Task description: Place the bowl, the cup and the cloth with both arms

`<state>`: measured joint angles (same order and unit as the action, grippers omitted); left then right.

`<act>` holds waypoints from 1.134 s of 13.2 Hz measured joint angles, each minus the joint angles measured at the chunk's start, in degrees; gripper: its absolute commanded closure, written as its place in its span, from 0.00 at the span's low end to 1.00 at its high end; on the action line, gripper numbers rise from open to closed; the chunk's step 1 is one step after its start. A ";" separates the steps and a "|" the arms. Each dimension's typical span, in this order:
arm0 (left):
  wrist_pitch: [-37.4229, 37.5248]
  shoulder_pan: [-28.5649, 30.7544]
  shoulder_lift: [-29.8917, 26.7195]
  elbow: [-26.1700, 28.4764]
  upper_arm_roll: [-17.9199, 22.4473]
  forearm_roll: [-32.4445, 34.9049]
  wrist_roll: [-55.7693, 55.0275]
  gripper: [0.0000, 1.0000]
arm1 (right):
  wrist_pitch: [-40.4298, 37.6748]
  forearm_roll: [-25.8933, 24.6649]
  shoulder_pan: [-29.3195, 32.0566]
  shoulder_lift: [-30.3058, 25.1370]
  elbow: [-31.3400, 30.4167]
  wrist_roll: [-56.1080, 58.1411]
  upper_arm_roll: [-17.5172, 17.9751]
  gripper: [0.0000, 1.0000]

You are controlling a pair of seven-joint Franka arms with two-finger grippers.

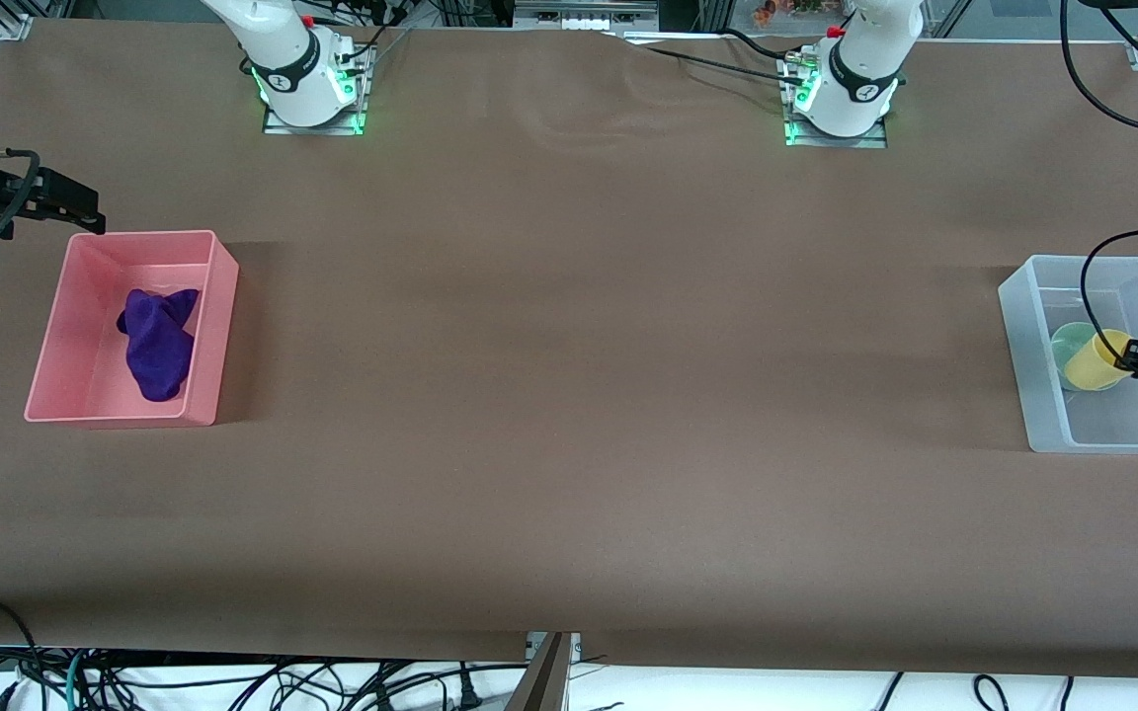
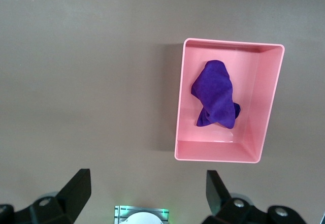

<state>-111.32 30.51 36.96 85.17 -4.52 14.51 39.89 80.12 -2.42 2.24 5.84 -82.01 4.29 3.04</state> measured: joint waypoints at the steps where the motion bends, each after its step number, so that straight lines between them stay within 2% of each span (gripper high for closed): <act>1: 0.06 -0.07 -0.41 -0.27 -0.27 0.00 0.19 0.00 | 0.00 0.00 0.05 0.01 0.00 0.00 -0.04 0.00; 3: 2.76 -0.47 -2.92 -1.02 -2.58 -0.05 0.29 0.00 | 0.00 0.00 0.09 0.01 0.00 0.00 -0.06 0.00; 6: 9.60 -1.41 -9.88 -1.81 -9.52 -0.11 -0.90 0.00 | 0.00 0.00 0.10 0.15 0.00 0.00 -0.06 0.00; 11: 16.77 -2.24 -18.60 -1.79 -21.51 -0.14 -13.61 0.00 | 0.02 0.00 0.15 0.33 0.00 0.00 -0.07 0.00; 13: 17.82 -3.30 -20.06 -1.83 -23.45 -0.15 -17.33 0.00 | 0.02 0.00 0.17 0.33 0.00 0.00 -0.08 0.00; 14: 17.91 -5.07 -20.74 -1.86 -23.06 -0.15 -18.79 0.00 | 0.01 0.00 0.18 0.33 0.00 0.00 -0.09 0.00; 15: 17.91 -8.50 -21.59 -1.92 -20.83 -0.19 -21.12 0.00 | 0.01 0.00 0.18 0.34 0.00 0.00 -0.08 0.00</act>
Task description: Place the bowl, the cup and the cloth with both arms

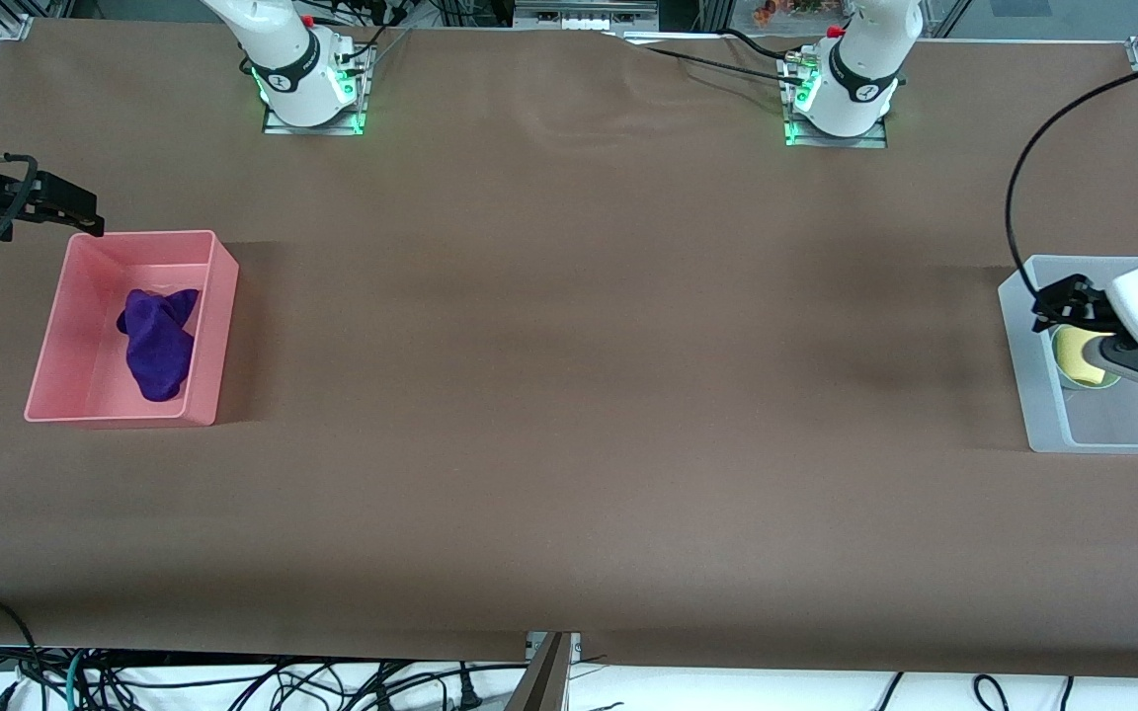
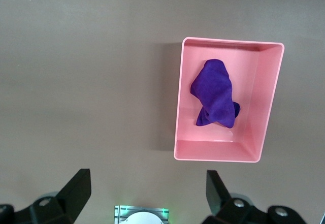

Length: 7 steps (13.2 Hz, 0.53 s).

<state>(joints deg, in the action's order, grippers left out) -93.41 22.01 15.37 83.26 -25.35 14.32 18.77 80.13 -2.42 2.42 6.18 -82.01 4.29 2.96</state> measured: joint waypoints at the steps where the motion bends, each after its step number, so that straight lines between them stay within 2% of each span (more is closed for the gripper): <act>1: 0.01 -6.01 -1.32 -0.02 5.24 -0.76 -3.24 0.00 | 0.00 0.00 0.01 0.01 0.00 0.00 0.00 0.00; 3: 0.38 -17.34 -4.44 0.22 16.50 -5.68 -9.05 0.00 | 0.00 0.00 0.01 0.01 0.00 0.00 0.00 0.00; 4: 0.79 -20.50 -6.13 1.05 20.42 -7.76 -10.31 0.00 | 0.00 0.00 0.02 0.02 0.00 0.00 0.00 0.00; 5: 1.00 -22.38 -7.82 2.61 23.30 -9.04 -11.45 0.00 | 0.00 0.00 0.01 0.02 0.00 0.00 0.00 0.00; 7: 0.26 -23.42 -11.55 8.21 25.75 -11.38 -14.56 0.00 | 0.00 0.00 0.02 0.02 0.00 0.00 0.00 0.00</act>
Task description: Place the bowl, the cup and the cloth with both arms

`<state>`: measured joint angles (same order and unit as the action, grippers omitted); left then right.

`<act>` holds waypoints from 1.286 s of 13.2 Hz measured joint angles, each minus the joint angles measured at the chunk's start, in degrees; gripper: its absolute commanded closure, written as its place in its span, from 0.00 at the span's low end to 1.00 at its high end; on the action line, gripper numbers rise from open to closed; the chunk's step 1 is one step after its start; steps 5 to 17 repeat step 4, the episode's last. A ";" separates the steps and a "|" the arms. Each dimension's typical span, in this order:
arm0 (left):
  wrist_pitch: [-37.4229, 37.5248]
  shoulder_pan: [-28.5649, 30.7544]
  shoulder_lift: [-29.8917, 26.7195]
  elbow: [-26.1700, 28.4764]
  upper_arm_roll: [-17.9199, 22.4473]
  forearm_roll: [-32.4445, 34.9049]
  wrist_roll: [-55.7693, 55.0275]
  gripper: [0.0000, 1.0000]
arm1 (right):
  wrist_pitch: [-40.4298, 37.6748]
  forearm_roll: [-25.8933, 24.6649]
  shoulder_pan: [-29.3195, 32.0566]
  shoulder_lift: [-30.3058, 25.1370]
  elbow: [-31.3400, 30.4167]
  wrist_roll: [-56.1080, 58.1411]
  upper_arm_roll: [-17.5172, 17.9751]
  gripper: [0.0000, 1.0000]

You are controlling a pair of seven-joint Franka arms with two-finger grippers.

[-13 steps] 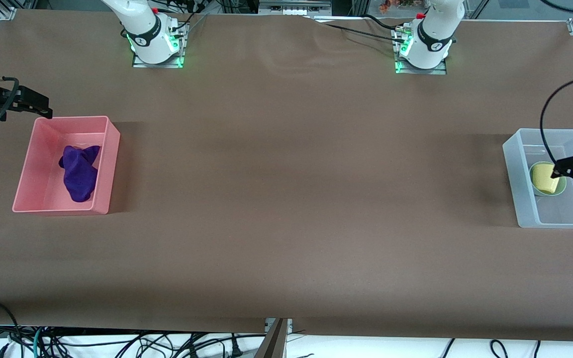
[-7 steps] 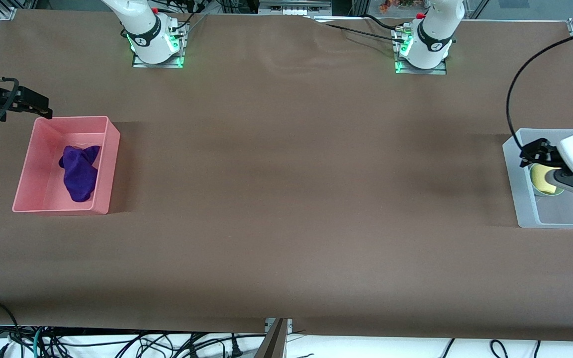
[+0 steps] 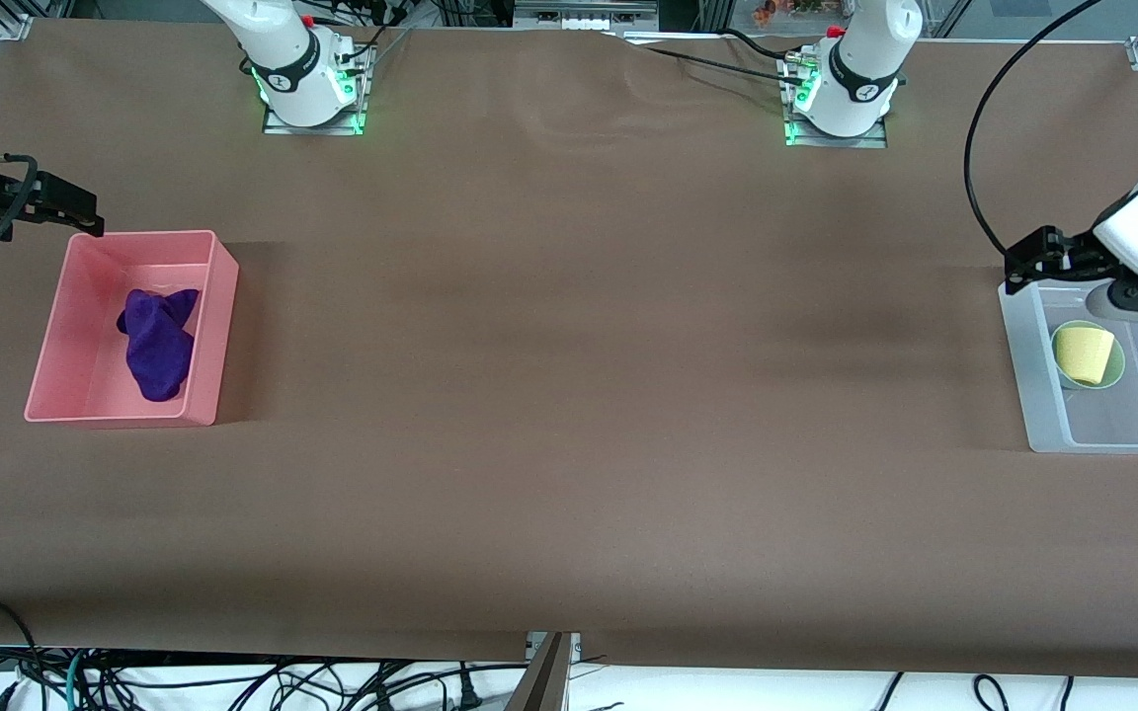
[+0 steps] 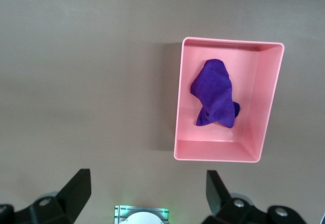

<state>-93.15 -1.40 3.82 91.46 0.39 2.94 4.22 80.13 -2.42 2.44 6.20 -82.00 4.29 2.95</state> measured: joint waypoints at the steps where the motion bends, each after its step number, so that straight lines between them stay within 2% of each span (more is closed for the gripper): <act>1: -1.00 -0.05 -2.05 3.94 0.28 -1.23 -1.08 0.00 | 0.00 0.00 0.00 0.00 0.00 0.00 0.00 0.00; 2: -2.50 -0.06 -3.91 7.52 0.32 -2.37 -1.60 0.00 | 0.00 0.00 0.00 0.00 0.00 0.00 0.00 0.00; 4: -4.11 -0.28 -6.09 11.22 0.32 -2.88 -1.80 0.00 | 0.00 0.00 0.01 0.00 0.00 0.00 0.00 0.00; 17: -4.11 -0.28 -6.09 11.22 0.32 -2.88 -1.80 0.00 | 0.00 0.00 0.01 0.00 0.00 0.00 0.00 0.00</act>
